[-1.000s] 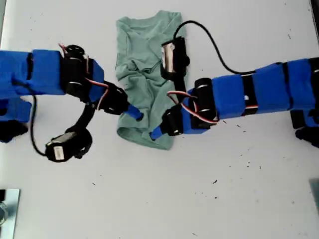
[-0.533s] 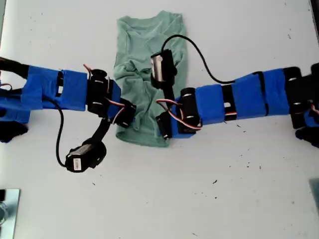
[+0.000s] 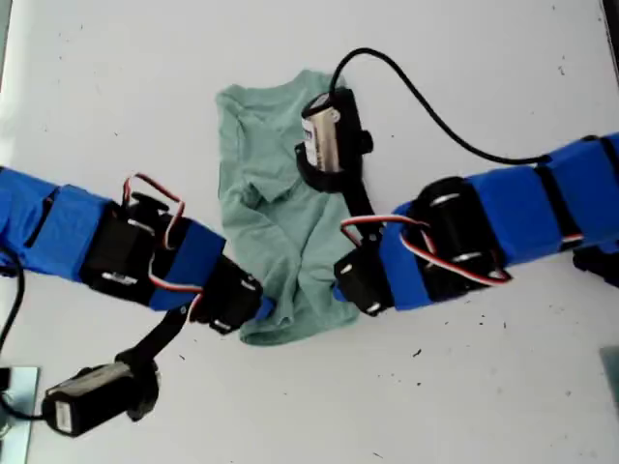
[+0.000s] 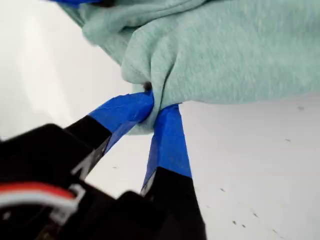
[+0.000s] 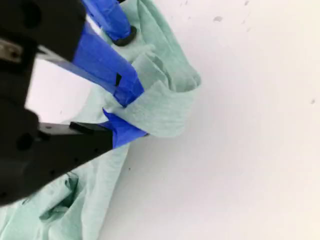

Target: Fold t shirt

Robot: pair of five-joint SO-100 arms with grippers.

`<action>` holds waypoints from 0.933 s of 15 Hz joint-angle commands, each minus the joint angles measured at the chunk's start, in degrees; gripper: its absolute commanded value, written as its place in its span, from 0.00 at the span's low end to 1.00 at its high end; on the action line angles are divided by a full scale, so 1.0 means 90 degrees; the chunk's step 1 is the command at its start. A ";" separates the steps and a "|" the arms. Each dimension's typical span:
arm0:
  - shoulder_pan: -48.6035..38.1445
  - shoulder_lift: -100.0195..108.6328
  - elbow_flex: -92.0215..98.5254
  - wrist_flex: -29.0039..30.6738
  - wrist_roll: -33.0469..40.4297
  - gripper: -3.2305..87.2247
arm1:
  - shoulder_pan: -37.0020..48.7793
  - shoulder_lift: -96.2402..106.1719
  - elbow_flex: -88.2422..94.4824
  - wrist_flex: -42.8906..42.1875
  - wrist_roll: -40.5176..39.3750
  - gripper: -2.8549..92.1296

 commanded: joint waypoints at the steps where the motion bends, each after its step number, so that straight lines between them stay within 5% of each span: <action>1: 0.0391 0.0547 -0.0322 -0.0332 -0.0293 0.03 | -0.0166 0.0684 -0.0049 -0.0186 0.0078 0.03; 4: -0.0244 0.1387 0.0332 -0.0264 -0.0361 0.03 | 0.0703 0.0723 0.0264 -0.0791 -0.0596 0.03; 8: -0.3496 0.2705 0.1533 -0.0273 0.1211 0.03 | 0.3027 0.0664 0.0605 -0.1611 -0.2090 0.03; 10: -0.4385 0.2510 0.1494 -0.0342 0.1709 0.03 | 0.3975 0.0391 0.0742 -0.2012 -0.2510 0.02; 11: -0.4482 0.2529 0.1484 -0.0332 0.1709 0.03 | 0.4160 0.0361 0.0723 -0.2080 -0.2520 0.11; 12: -0.4473 0.2686 0.1484 -0.0303 0.1709 0.10 | 0.4277 0.0430 0.0547 -0.1963 -0.2607 0.35; 14: -0.4414 0.3574 0.1660 -0.0283 0.1650 0.29 | 0.4639 0.1416 0.0713 -0.1807 -0.2637 0.29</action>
